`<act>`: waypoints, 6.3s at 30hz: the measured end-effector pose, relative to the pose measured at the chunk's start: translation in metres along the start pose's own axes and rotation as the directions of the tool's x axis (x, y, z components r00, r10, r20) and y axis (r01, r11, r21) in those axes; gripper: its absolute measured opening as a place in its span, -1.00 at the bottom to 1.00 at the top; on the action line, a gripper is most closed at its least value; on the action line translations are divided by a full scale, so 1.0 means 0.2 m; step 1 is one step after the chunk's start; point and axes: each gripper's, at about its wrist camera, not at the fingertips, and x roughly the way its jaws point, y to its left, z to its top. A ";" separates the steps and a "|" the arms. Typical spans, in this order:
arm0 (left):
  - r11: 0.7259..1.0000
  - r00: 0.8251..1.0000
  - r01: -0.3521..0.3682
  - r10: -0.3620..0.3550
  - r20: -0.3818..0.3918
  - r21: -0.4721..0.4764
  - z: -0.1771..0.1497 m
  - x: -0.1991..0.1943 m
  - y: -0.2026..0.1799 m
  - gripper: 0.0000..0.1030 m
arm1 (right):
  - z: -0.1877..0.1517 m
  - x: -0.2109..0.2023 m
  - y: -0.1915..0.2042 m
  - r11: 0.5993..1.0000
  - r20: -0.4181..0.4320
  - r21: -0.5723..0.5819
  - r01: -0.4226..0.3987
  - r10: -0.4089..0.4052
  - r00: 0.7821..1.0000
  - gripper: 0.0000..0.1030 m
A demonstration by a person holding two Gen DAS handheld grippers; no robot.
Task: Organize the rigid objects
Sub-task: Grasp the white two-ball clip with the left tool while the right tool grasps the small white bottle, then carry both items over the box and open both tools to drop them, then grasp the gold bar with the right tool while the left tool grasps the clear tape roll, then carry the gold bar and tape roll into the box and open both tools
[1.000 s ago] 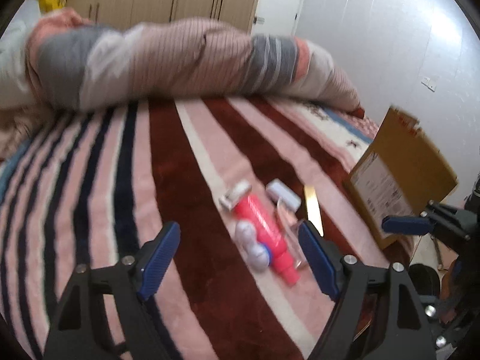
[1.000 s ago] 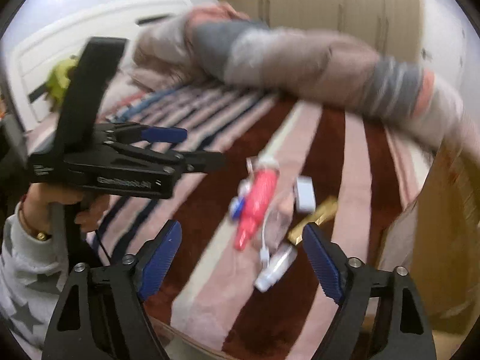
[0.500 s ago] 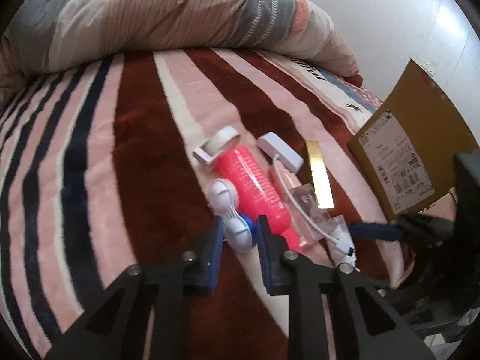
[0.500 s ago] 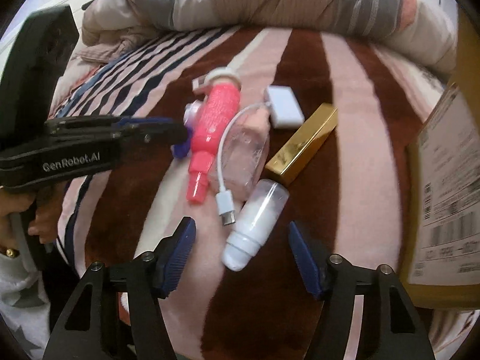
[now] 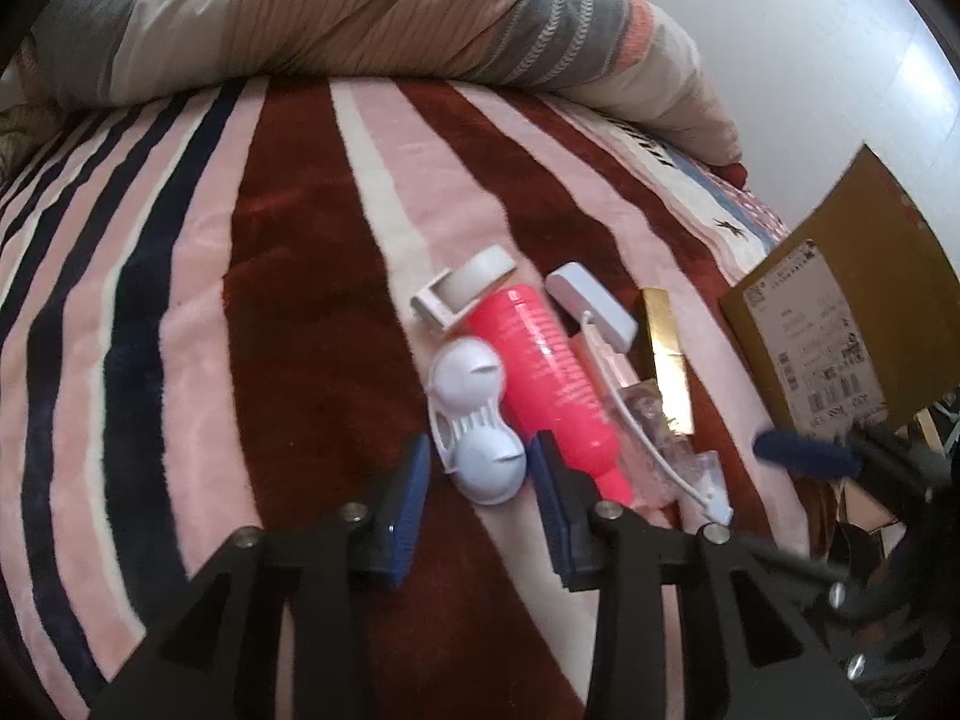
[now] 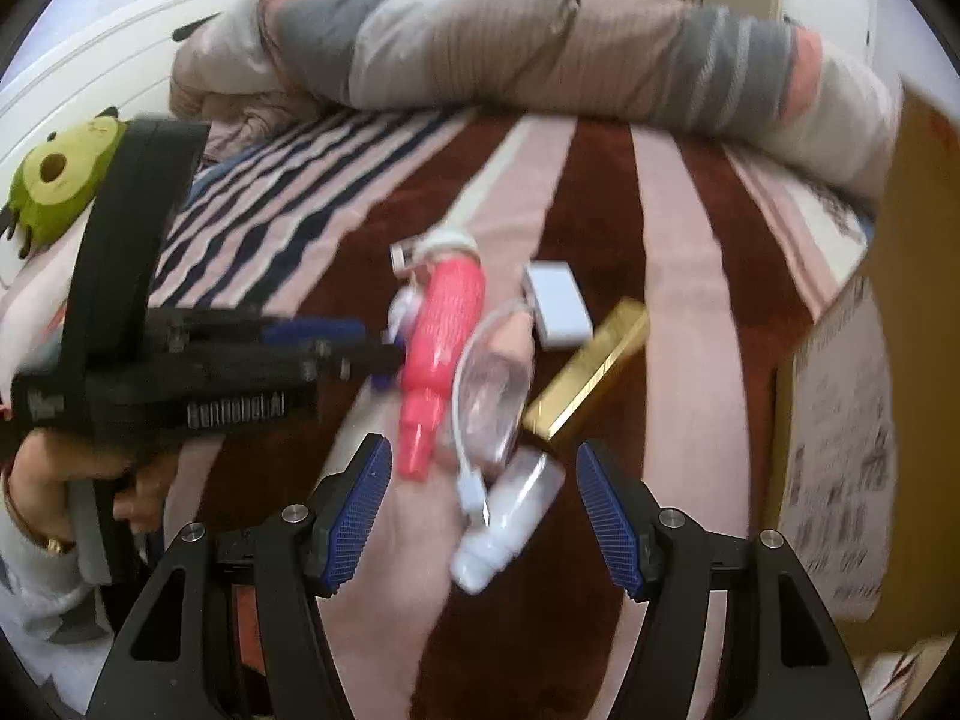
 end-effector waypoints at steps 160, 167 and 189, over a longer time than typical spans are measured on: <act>0.953 0.960 -0.277 0.279 0.004 0.122 -0.07 -0.07 0.07 -0.21 | -0.07 0.12 -0.17 0.996 0.003 0.008 0.094 -0.094 0.996 -0.74; 0.947 0.959 -0.282 0.275 0.065 0.157 -0.07 -0.19 -0.01 -0.21 | -0.07 -0.05 -0.09 0.998 0.077 -0.039 0.042 -0.039 0.996 -0.74; 0.884 0.956 -0.069 -0.074 0.284 0.462 0.34 -0.65 -1.17 -0.21 | -0.04 -1.01 -0.67 0.986 0.419 0.152 -0.064 -0.006 0.908 -0.74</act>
